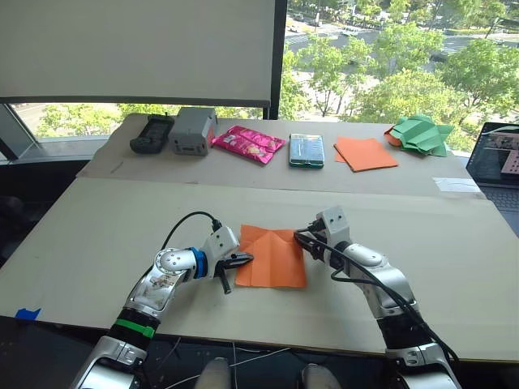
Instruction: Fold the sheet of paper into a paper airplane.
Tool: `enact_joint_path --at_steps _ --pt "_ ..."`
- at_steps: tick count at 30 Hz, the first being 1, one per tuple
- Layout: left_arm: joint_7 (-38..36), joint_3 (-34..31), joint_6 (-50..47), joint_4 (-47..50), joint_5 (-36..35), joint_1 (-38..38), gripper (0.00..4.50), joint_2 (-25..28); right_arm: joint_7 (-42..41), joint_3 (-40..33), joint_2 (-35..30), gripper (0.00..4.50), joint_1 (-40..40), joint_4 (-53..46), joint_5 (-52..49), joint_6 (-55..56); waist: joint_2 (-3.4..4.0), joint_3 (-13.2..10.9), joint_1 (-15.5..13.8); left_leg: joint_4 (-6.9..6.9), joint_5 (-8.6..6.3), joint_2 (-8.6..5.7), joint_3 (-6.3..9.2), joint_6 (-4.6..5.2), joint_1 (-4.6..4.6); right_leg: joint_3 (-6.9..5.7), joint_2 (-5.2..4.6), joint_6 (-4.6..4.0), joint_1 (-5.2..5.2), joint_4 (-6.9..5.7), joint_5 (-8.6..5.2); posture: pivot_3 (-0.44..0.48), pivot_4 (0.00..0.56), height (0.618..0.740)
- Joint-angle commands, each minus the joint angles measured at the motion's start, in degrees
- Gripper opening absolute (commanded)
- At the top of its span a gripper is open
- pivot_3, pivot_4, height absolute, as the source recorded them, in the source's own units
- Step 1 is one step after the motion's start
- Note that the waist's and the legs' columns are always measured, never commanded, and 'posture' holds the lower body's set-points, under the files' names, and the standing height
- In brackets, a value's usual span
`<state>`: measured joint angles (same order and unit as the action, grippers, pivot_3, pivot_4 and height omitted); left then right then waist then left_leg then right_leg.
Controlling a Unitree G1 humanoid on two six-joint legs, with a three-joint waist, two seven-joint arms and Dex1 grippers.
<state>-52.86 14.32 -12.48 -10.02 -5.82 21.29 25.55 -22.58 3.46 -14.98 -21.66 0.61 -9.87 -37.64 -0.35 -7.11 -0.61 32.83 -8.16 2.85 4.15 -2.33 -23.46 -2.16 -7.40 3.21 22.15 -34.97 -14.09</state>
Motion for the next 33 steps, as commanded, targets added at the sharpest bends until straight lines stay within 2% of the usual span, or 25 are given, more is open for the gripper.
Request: enact_joint_path --at_steps 1,8,11,16,20,26,33 --pt "-0.24 1.47 -0.54 -0.4 1.51 -0.98 0.0 0.33 -0.91 -1.23 0.82 2.59 -0.39 -1.6 -2.35 -1.57 0.01 0.0 0.04 0.0 -0.01 0.0 0.0 -0.01 0.01 0.0 0.0 0.0 0.0 -0.01 0.0 0.0 0.15 0.702" --pt "-0.19 1.48 -0.58 -0.29 1.47 -0.97 0.0 0.39 -1.58 -1.42 2.56 2.59 0.14 -2.55 -4.93 -3.14 0.02 0.0 0.1 0.0 -0.03 0.01 0.0 -0.04 0.01 0.0 0.0 0.0 0.01 -0.01 0.0 0.0 0.15 0.702" --pt "-0.13 1.5 -0.58 -0.26 1.54 -1.01 0.0 0.49 -1.17 -2.65 3.26 1.74 -0.17 -2.37 -6.11 -2.79 0.02 0.0 0.1 0.0 -0.04 0.01 0.0 -0.06 0.0 0.0 0.0 0.0 0.02 -0.01 0.0 0.0 0.15 0.702" --pt "-0.25 1.56 -0.78 0.11 1.44 -1.31 0.0 0.65 -1.47 -2.69 3.22 0.01 -0.31 -3.26 -6.25 -1.99 0.03 0.0 0.09 -0.01 -0.03 0.01 0.0 -0.05 0.0 0.0 0.0 0.0 0.02 -0.01 0.0 0.0 0.15 0.702" --pt "-0.3 1.57 -0.95 0.39 1.38 -1.53 0.0 0.71 -2.88 0.38 1.77 0.01 0.41 -4.78 -3.65 1.3 0.04 -0.01 0.1 -0.01 -0.04 0.01 0.0 -0.06 0.0 0.0 0.0 -0.01 0.02 0.0 0.0 0.0 0.15 0.702" --pt "-0.59 1.1 -1.52 0.93 0.95 -1.76 0.0 1.1 -6.8 14.1 -6.02 0.01 3.22 -11.18 8.83 15.01 0.06 0.0 0.23 -0.02 -0.17 0.01 0.0 -0.27 0.0 0.0 0.0 -0.03 0.03 0.04 -0.03 0.0 0.15 0.702" --pt "-1.0 0.64 -2.22 1.58 0.24 -1.82 0.0 1.56 -5.24 20.17 -8.59 0.01 2.54 -7.91 19.39 20.08 0.03 -0.01 0.44 -0.01 -0.18 0.01 0.0 -0.29 0.02 0.0 0.0 -0.03 0.04 0.04 -0.03 0.0 0.15 0.702"
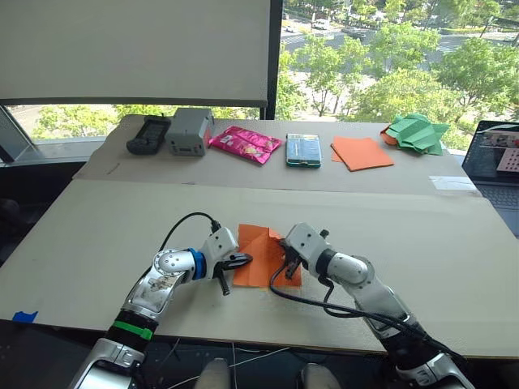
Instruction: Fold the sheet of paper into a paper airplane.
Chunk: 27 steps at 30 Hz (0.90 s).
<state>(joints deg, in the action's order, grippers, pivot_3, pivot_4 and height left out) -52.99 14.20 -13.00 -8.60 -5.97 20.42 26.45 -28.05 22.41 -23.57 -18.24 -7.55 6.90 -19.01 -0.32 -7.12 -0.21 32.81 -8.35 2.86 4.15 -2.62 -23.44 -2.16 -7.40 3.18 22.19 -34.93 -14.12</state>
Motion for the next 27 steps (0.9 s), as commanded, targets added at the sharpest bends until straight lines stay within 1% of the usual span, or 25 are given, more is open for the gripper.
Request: enact_joint_path --at_steps 1,4,7,11,15,18,23,27 --pt "-0.91 0.69 -1.81 0.27 0.33 -0.93 0.0 0.69 0.17 1.25 0.21 0.01 -0.82 0.73 3.08 1.08 0.0 0.0 0.07 0.0 0.0 0.0 0.0 0.0 0.0 0.0 0.0 0.0 0.0 0.0 0.0 0.0 0.15 0.702" --pt "-1.34 0.14 -2.62 1.1 -0.35 -0.5 0.0 0.91 -0.75 1.01 0.91 0.01 -0.57 1.44 3.14 -0.44 -0.01 -0.01 0.09 0.0 0.02 0.0 0.0 0.03 0.0 0.0 0.0 0.0 -0.01 -0.02 0.0 0.0 0.15 0.702" --pt "-2.34 -1.01 -4.29 2.5 -1.94 1.59 0.0 1.34 -1.7 0.74 1.63 0.01 -0.04 1.87 2.72 -2.84 -0.05 -0.03 0.13 0.0 0.09 0.0 0.0 0.15 0.0 0.0 0.0 0.0 -0.01 -0.02 0.0 0.0 0.15 0.702" --pt "-4.94 -2.63 -8.23 3.2 -5.46 7.21 0.0 0.85 -2.51 0.52 2.19 0.01 0.19 2.38 2.79 -4.43 -0.25 -0.15 0.08 0.0 0.02 0.0 0.01 0.04 -0.02 -0.02 0.0 0.0 0.0 -0.03 0.0 0.0 0.15 0.702" --pt "-6.17 -2.64 -9.18 -1.89 -6.11 12.69 0.0 -0.68 -2.98 0.43 2.85 0.01 0.1 2.52 3.11 -4.97 -0.28 -0.15 0.17 0.01 0.02 0.0 0.02 0.03 -0.01 -0.02 0.0 0.0 -0.04 0.0 0.0 0.0 0.15 0.702" --pt "-7.54 -2.31 -8.4 -8.78 -5.94 17.84 0.0 -2.73 -3.17 0.74 3.11 0.01 -0.02 2.47 3.49 -5.23 -0.3 -0.16 0.18 0.01 0.17 -0.01 0.02 0.27 0.01 -0.02 0.0 0.02 -0.05 -0.04 0.01 0.0 0.15 0.702" --pt "-10.65 -1.09 -4.83 -19.38 -4.07 24.23 0.0 -5.17 -3.05 1.24 3.75 0.01 -0.12 2.49 4.16 -5.49 -0.33 -0.18 0.68 0.01 0.29 -0.01 0.03 0.47 0.0 -0.02 0.02 0.02 -0.04 -0.06 0.01 0.0 0.15 0.702" --pt "-11.1 1.15 0.87 -28.74 0.28 28.74 0.0 -7.18 -3.21 1.94 3.67 0.01 0.1 2.1 5.05 -5.46 -0.39 -0.21 0.84 0.01 0.29 -0.01 0.02 0.47 -0.01 -0.02 0.02 0.03 -0.05 -0.04 0.02 0.0 0.15 0.702"
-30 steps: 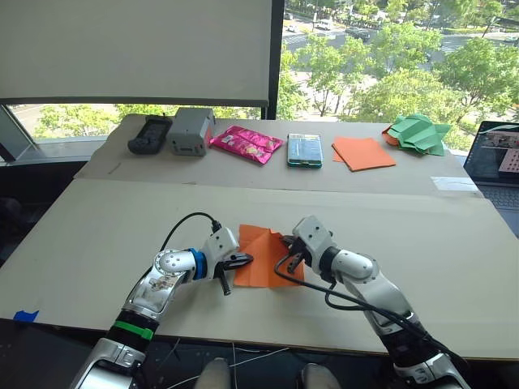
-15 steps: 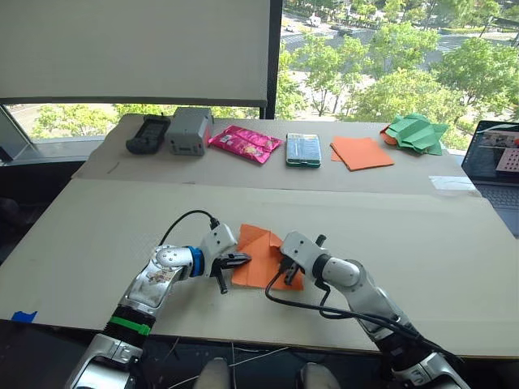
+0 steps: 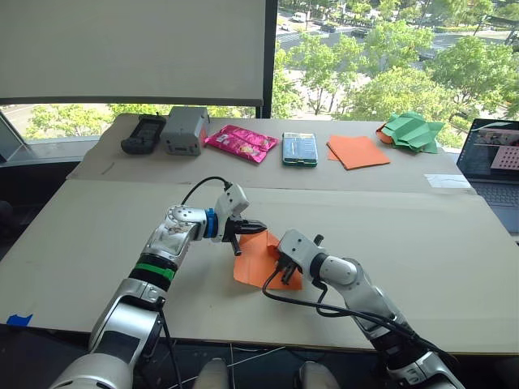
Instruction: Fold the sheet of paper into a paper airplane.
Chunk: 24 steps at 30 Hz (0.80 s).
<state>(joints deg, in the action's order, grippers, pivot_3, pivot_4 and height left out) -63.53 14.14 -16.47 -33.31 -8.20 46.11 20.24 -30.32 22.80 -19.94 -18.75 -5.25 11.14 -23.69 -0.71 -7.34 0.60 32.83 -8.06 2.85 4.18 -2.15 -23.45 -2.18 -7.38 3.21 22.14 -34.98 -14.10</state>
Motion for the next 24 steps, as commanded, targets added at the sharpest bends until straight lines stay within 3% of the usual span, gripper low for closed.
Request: enact_joint_path --at_steps 1,11,24 --pt "-0.54 1.97 5.95 -5.88 3.69 3.79 0.0 -1.48 -0.92 1.58 0.11 0.01 0.67 -0.25 0.9 -0.86 0.0 0.0 0.08 0.0 0.0 0.0 0.0 0.0 0.0 0.0 0.0 0.0 -0.01 0.0 0.0 0.0 0.15 0.702" --pt "6.06 3.83 14.61 -19.98 11.88 7.22 0.0 -6.23 -1.5 2.12 0.07 0.01 1.26 -1.51 1.65 -0.41 -0.03 -0.01 0.0 0.0 0.0 0.0 0.0 0.0 0.01 0.0 0.0 0.03 -0.02 -0.02 0.02 0.0 0.15 0.702" --pt "8.45 5.63 16.69 -23.02 17.14 5.49 0.0 -7.14 -2.96 2.81 -0.02 0.01 0.18 -2.07 1.88 0.68 -0.02 0.01 -0.2 0.0 -0.01 0.0 0.0 -0.02 0.09 0.0 0.0 0.04 -0.11 -0.02 0.02 0.0 0.15 0.702"
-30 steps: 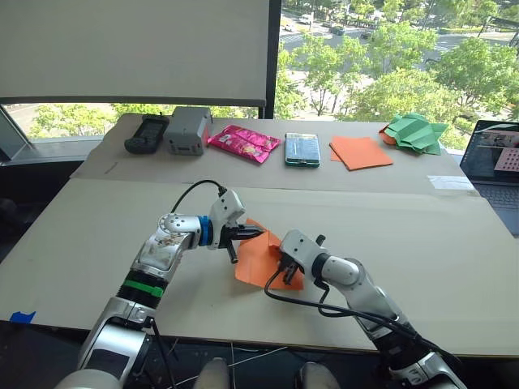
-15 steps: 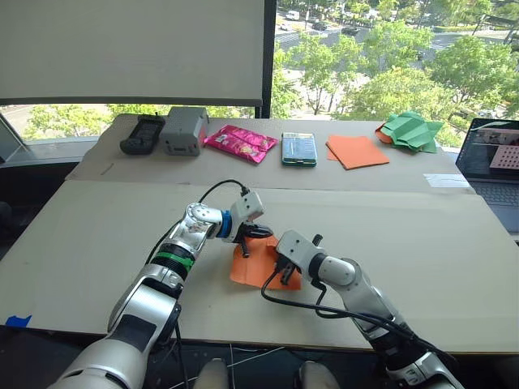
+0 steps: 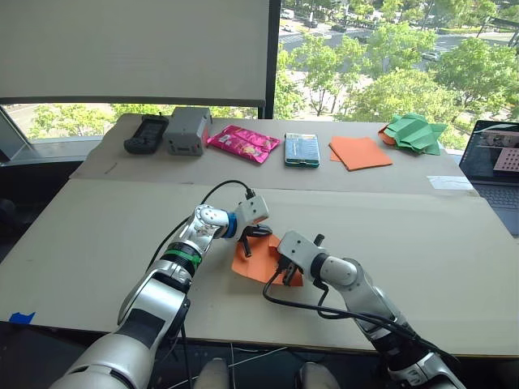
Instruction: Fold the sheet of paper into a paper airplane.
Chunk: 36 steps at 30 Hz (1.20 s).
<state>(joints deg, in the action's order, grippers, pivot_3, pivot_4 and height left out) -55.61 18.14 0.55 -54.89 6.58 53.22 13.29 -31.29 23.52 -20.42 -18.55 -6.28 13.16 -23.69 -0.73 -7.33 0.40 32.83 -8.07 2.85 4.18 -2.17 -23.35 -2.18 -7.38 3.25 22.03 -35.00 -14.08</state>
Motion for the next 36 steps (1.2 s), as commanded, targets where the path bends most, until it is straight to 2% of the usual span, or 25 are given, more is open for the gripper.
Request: enact_joint_path --at_steps 1,2,6,10,12,18,21,28,36 --pt "0.64 1.83 -0.2 -1.46 2.74 -1.82 0.0 -0.25 -2.09 2.06 0.48 0.01 -0.12 -1.0 -0.11 0.7 0.01 0.01 -0.01 0.0 0.0 0.0 0.0 0.0 0.02 0.0 0.0 0.0 -0.01 0.0 0.0 0.0 0.15 0.702" --pt "0.81 2.12 -0.06 -1.49 3.16 -2.12 0.0 -0.36 -2.24 2.0 0.5 0.01 -0.19 -1.07 -0.12 0.67 0.01 0.01 -0.02 0.0 0.0 0.0 0.0 0.0 0.02 0.0 0.0 0.0 -0.02 0.0 0.0 0.0 0.15 0.702" --pt "1.2 2.77 0.09 -1.5 4.1 -2.94 0.0 -0.84 -2.85 1.4 0.74 1.18 -0.22 -1.47 -0.7 0.15 0.01 0.07 -0.11 0.0 -0.02 0.0 0.0 -0.03 0.11 0.0 0.0 0.0 -0.11 0.0 0.0 0.0 0.15 0.702" --pt "1.46 3.47 0.36 -1.18 5.12 -3.89 0.0 -1.24 -3.8 -0.81 1.65 2.7 -0.23 -4.0 -3.12 -2.04 0.03 0.09 -0.32 0.01 -0.15 0.0 0.0 -0.24 0.13 0.0 0.0 0.0 -0.15 0.01 0.0 0.0 0.15 0.702" --pt "1.46 3.59 0.45 -1.06 5.52 -4.07 0.0 -1.3 -4.16 -2.92 2.8 3.28 -0.43 -5.23 -5.65 -3.74 0.03 0.09 -0.46 0.02 -0.15 0.0 0.0 -0.24 0.12 0.0 0.0 0.0 -0.16 0.0 0.0 0.0 0.15 0.702" --pt "1.32 3.48 0.46 -0.96 5.81 -4.29 0.0 -1.35 -1.3 -11.78 7.65 3.28 -4.25 -3.12 -12.9 -11.52 0.04 0.1 -0.86 0.03 -0.12 0.0 0.0 -0.19 0.11 0.0 0.0 0.01 -0.14 -0.01 0.0 0.0 0.15 0.702" --pt "1.46 3.47 0.52 -0.82 5.93 -4.37 0.0 -1.39 -0.06 -13.52 9.02 2.51 -5.04 -1.7 -14.67 -14.25 0.06 0.11 -1.0 0.03 -0.11 -0.01 0.0 -0.18 0.12 -0.01 0.0 0.01 -0.15 -0.02 0.0 0.0 0.15 0.702" --pt "1.65 3.51 0.57 -0.46 6.12 -4.47 0.0 -1.35 2.64 -13.01 8.84 0.14 -6.33 3.22 -13.91 -14.69 0.08 0.12 -1.01 0.03 -0.12 -0.01 0.0 -0.19 0.09 -0.01 0.0 0.0 -0.13 -0.02 0.0 0.0 0.15 0.702" --pt "1.71 3.6 0.66 0.08 6.42 -4.7 0.0 -1.34 4.17 -10.24 8.75 0.06 -7.89 8.17 -12.42 -13.9 0.11 0.14 -0.93 0.03 -0.09 -0.01 0.0 -0.14 0.1 -0.01 0.0 0.0 -0.13 -0.03 0.0 0.0 0.15 0.702"
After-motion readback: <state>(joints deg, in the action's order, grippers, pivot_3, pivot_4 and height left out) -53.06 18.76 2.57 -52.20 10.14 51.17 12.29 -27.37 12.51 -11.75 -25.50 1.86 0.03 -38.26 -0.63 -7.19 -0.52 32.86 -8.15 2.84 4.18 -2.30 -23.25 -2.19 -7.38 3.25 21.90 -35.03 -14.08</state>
